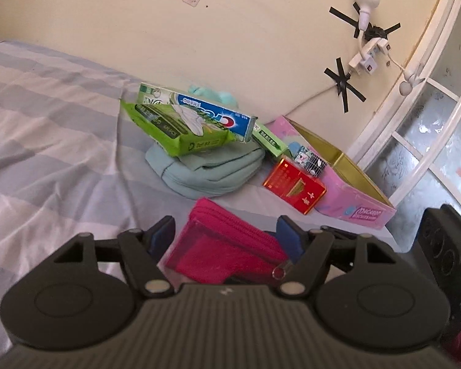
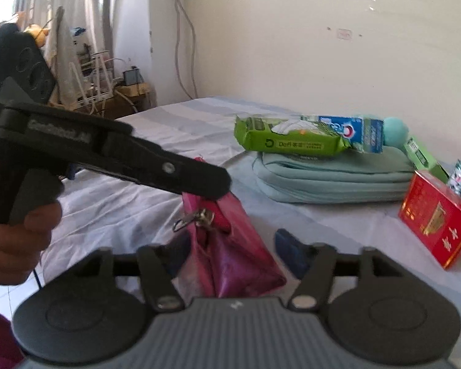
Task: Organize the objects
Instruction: 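Close the left tool on the pink zipper pouch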
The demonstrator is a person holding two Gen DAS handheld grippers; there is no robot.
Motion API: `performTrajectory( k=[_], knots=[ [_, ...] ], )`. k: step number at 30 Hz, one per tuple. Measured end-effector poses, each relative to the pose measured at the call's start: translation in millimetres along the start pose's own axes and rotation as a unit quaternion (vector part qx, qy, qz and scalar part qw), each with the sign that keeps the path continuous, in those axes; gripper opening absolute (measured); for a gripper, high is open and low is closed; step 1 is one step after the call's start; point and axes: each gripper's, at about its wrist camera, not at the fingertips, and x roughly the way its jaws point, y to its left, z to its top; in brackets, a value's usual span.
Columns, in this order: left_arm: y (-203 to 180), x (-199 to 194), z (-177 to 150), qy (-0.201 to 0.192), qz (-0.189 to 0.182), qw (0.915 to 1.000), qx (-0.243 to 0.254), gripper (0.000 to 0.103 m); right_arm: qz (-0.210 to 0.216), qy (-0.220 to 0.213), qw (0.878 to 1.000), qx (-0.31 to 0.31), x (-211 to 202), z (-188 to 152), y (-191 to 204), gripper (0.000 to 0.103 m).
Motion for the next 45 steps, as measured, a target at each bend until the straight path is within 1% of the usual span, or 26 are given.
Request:
performTrajectory(
  k=[1, 2, 3, 4, 5, 8, 11, 13, 17, 19, 22, 24, 26, 27, 28, 30, 31, 32, 35, 38, 39, 40, 41, 45],
  knots=[
    [-1.2, 0.3, -0.2, -0.002, -0.001, 1.0, 0.004, 0.078, -0.006, -0.003, 1.0, 0.006, -5.1, -2.2, -1.3, 0.083],
    [-1.6, 0.1, -1.0, -0.003, -0.003, 0.9999, 0.009, 0.078, -0.014, -0.007, 1.0, 0.013, -11.5, -5.7, -2.4, 0.085],
    [-0.4, -0.3, -2.5, -0.005, -0.005, 0.9999, 0.015, 0.081, -0.023, -0.01, 0.999, 0.022, -19.2, -10.2, -5.7, 0.087],
    [-1.4, 0.5, -2.8, -0.006, -0.006, 0.9998, 0.02, 0.089, -0.029, -0.01, 0.999, 0.034, -23.4, -13.5, -8.8, 0.087],
    [-0.7, 0.7, -3.8, -0.009, -0.008, 0.9996, 0.024, 0.091, -0.031, -0.01, 0.998, 0.05, -28.9, -18.0, -11.6, 0.087],
    [1.6, -2.2, -7.5, -0.011, -0.022, 0.9989, 0.041, 0.092, -0.027, -0.02, 0.996, 0.086, -46.0, -29.2, -16.6, 0.084],
    [0.3, -6.5, -11.6, -0.018, -0.029, 0.9975, 0.061, 0.092, -0.02, -0.027, 0.996, 0.086, -54.6, -32.1, -12.6, 0.074],
    [-1.1, -7.5, -13.8, -0.018, -0.031, 0.9967, 0.073, 0.092, -0.02, -0.029, 0.996, 0.076, -54.4, -30.2, -8.1, 0.063],
    [-5.0, -6.5, -16.6, -0.015, -0.033, 0.9952, 0.091, 0.091, -0.021, -0.027, 0.997, 0.063, -48.2, -27.1, -0.3, 0.055],
    [-6.4, -4.3, -17.3, -0.013, -0.036, 0.9943, 0.099, 0.09, -0.024, -0.022, 0.998, 0.058, -44.5, -26.0, 3.0, 0.047],
    [-6.9, 2.4, -17.7, -0.01, -0.028, 0.9938, 0.107, 0.09, -0.017, -0.012, 0.998, 0.058, -37.5, -24.7, 3.3, 0.04],
    [-4.1, 6.7, -15.7, -0.008, -0.027, 0.9942, 0.104, 0.091, -0.018, -0.009, 0.998, 0.057, -33.1, -23.9, 3.5, 0.039],
    [-1.3, 9.4, -13.9, -0.003, -0.038, 0.9947, 0.095, 0.09, -0.027, -0.007, 0.998, 0.054, -29.4, -22.5, 3.2, 0.035],
    [-1.6, 9.9, -13.9, -0.001, -0.047, 0.9945, 0.094, 0.087, -0.036, -0.007, 0.998, 0.053, -28.4, -21.6, 1.7, 0.03],
    [-3.4, 9.9, -14.5, 0.002, -0.058, 0.9937, 0.096, 0.082, -0.044, -0.009, 0.997, 0.055, -28.1, -20.3, -0.7, 0.028],
    [-10.3, 8.2, -18.6, 0.001, -0.064, 0.9916, 0.112, 0.081, -0.053, -0.014, 0.996, 0.07, -30.5, -18.7, -7.8, 0.027],
    [-13.4, 7.2, -20.8, 0.002, -0.069, 0.9904, 0.12, 0.077, -0.053, -0.015, 0.996, 0.076, -31.4, -18.8, -10.6, 0.027],
    [-15.4, 6.6, -22.6, 0.002, -0.071, 0.9897, 0.124, 0.076, -0.053, -0.015, 0.995, 0.08, -32.1, -19.0, -12.4, 0.027],
    [-16.2, 7.0, -25.1, 0.002, -0.066, 0.9898, 0.126, 0.076, -0.053, -0.015, 0.996, 0.075, -32.2, -20.2, -11.4, 0.027],
    [-11.4, 8.2, -23.9, 0.001, -0.06, 0.9911, 0.119, 0.074, -0.052, -0.013, 0.996, 0.065, -30.2, -20.9, -8.7, 0.027],
    [-10.2, 8.0, -23.8, -0.001, -0.055, 0.9914, 0.119, 0.072, -0.05, -0.014, 0.997, 0.064, -30.3, -21.3, -8.9, 0.027],
    [-9.2, 7.9, -23.4, -0.003, -0.051, 0.9916, 0.119, 0.066, -0.049, -0.016, 0.997, 0.065, -30.5, -21.6, -9.3, 0.027],
    [-7.9, 8.2, -22.9, -0.001, -0.049, 0.9917, 0.119, 0.063, -0.047, -0.016, 0.997, 0.065, -30.8, -21.5, -9.7, 0.027],
    [-5.0, 10.8, -22.2, 0.003, -0.031, 0.9926, 0.118, 0.062, -0.043, -0.02, 0.997, 0.058, -29.1, -19.4, -10.5, 0.03]
  ],
)
